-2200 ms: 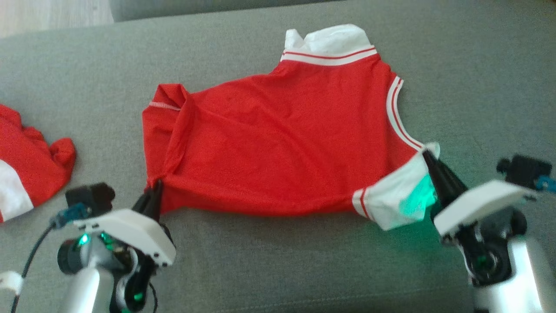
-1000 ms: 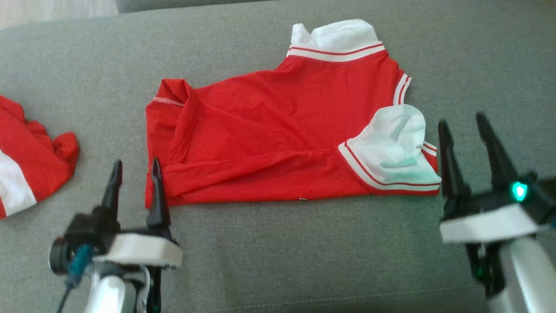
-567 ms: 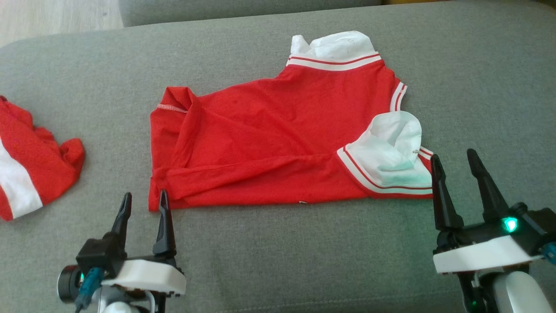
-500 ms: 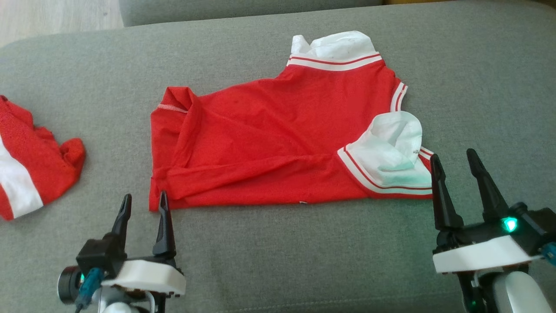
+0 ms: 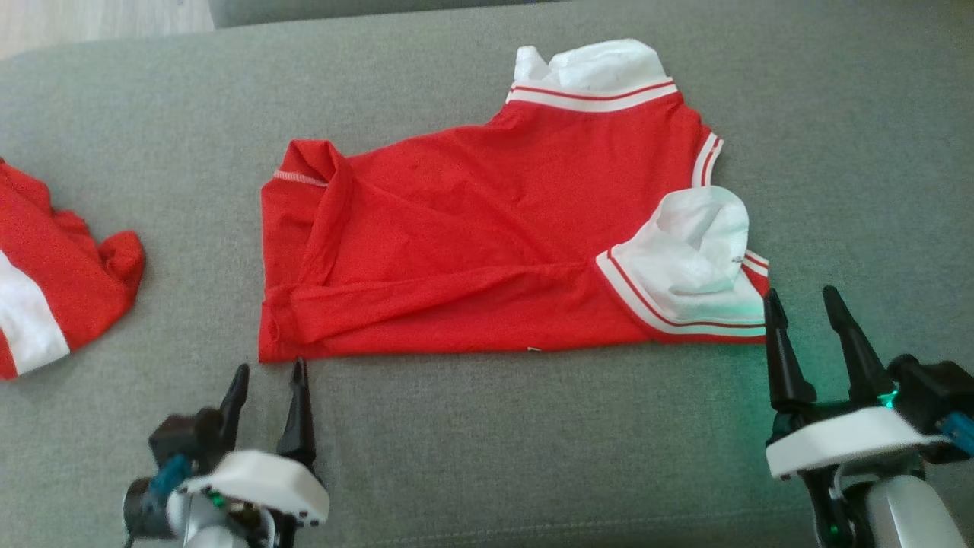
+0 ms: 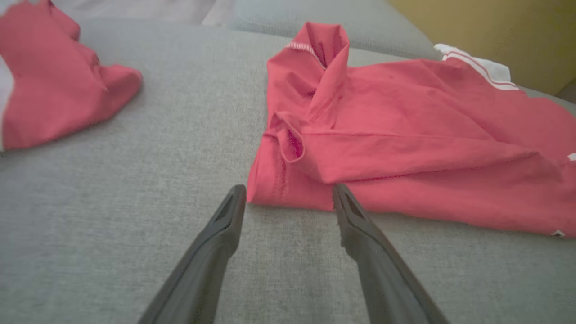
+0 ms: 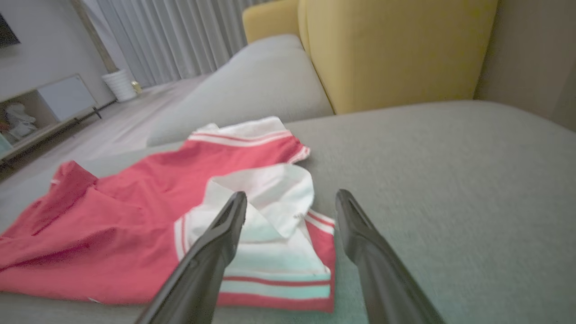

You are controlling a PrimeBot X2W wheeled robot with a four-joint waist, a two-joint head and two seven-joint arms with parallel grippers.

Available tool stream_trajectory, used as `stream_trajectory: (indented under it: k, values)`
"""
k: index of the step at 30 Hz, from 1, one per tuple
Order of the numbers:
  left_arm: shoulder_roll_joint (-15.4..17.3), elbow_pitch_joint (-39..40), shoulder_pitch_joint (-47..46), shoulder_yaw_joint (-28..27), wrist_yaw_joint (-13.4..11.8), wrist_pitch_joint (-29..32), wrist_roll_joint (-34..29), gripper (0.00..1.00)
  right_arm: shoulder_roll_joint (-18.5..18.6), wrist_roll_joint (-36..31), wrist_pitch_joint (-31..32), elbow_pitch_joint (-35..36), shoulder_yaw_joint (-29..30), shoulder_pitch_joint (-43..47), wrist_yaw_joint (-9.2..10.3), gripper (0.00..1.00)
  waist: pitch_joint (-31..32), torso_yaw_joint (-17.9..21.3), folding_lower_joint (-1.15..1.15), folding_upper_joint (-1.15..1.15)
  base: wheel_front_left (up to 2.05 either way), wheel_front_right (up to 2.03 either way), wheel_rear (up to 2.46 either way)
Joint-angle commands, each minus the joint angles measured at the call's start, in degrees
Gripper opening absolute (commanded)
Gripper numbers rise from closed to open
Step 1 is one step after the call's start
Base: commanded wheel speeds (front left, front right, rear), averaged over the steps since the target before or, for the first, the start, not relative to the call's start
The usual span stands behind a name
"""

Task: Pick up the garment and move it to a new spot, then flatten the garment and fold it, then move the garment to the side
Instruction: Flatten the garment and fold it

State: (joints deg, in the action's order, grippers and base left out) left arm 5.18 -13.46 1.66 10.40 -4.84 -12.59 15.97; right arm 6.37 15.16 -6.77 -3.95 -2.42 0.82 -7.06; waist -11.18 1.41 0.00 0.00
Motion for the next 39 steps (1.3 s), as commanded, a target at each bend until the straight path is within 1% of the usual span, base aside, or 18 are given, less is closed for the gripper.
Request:
stream_trajectory:
  k: [1, 6, 11, 12, 13, 14, 15, 16, 21, 24, 27, 34, 39]
  values:
    - [-0.06, -0.19, -3.95, -1.91, 0.64, 0.44, 1.16, 1.00, 0.44, 0.48, 0.37, -0.74, -0.43, -3.04, -0.43, 1.00, -0.80, -0.16, 0.00, 0.00, 0.00, 0.00, 0.00]
    - [-0.49, -6.94, -8.31, -2.46, 2.28, 1.73, 4.22, 1.00, 0.47, 0.98, 2.25, -10.18, -0.41, -6.89, -0.43, 1.00, -2.76, -0.19, 0.00, 0.00, 0.00, 0.00, 0.00]
    - [-0.83, -11.96, -11.76, -2.72, 4.35, 1.98, 6.87, 1.00, 0.15, 2.33, 4.58, -16.80, -1.28, -10.16, -0.43, 1.00, -4.25, -0.31, 0.00, 0.00, 0.00, 0.00, 0.00]
    - [-0.87, -12.83, -12.10, -2.65, 4.68, 2.17, 7.24, 0.63, 0.11, 2.64, 5.34, -17.85, -1.62, -10.62, -0.43, 1.00, -4.42, -0.31, 0.00, 0.00, 0.00, 0.00, 0.00]
    - [-0.88, -13.63, -12.39, -2.43, 4.98, 2.34, 7.33, 0.14, 0.05, 3.30, 5.51, -18.45, -2.08, -11.06, -0.43, 1.00, -4.54, -0.33, 0.00, 0.00, 0.00, 0.00, 0.00]
    - [-0.89, -14.31, -12.64, -2.23, 5.33, 2.41, 7.46, 0.00, 0.11, 3.80, 6.43, -19.39, -2.49, -11.29, -0.43, 1.00, -4.68, -0.33, 0.00, 0.00, 0.00, 0.00, 0.00]
    - [-0.89, -14.88, -12.88, -2.06, 5.61, 2.31, 7.52, 0.00, 0.24, 4.25, 6.84, -19.95, -2.75, -11.57, -0.43, 0.46, -4.80, -0.36, 0.00, 0.00, 0.00, 0.00, 0.00]
    - [-0.88, -15.31, -13.08, -1.84, 5.77, 2.15, 7.43, 0.00, 0.34, 4.68, 6.71, -20.20, -2.88, -11.81, -0.43, 0.00, -4.87, -0.40, 0.00, 0.00, 0.00, 0.00, 0.00]
    - [-0.53, -14.71, -12.78, -0.81, 5.75, 0.89, 6.32, 0.00, 0.76, 6.69, 5.93, -19.52, -2.94, -11.43, -0.43, 0.00, -4.76, -0.72, 0.00, 0.00, 0.00, 0.00, 0.00]
    - [-0.26, -13.10, -11.87, -0.78, 5.50, 0.54, 6.15, 0.00, 0.88, 7.34, 5.70, -18.15, -2.78, -10.51, -0.43, 0.00, -4.43, -0.85, 0.00, 0.00, 0.00, 0.00, 0.00]
    - [0.39, -9.53, -9.81, -1.15, 5.05, 0.74, 6.44, 0.00, 0.98, 7.86, 5.97, -15.05, -2.36, -8.28, -0.43, 0.00, -3.86, -1.03, 0.00, 0.00, 0.00, 0.00, 0.00]
    - [2.27, 0.46, -3.18, -2.21, 3.00, 5.11, 7.56, 0.00, -0.20, 7.42, 9.49, -6.41, -0.27, -0.13, -0.43, 0.00, -1.99, -1.12, 0.00, 0.00, 0.00, 0.00, 0.00]
    - [3.13, 4.92, 0.72, -2.84, 1.36, 7.92, 8.17, 0.00, -1.57, 7.30, 12.17, -2.23, 1.58, 5.36, -0.43, 0.00, -0.85, -1.07, 0.00, 0.00, 0.00, 0.00, 0.00]
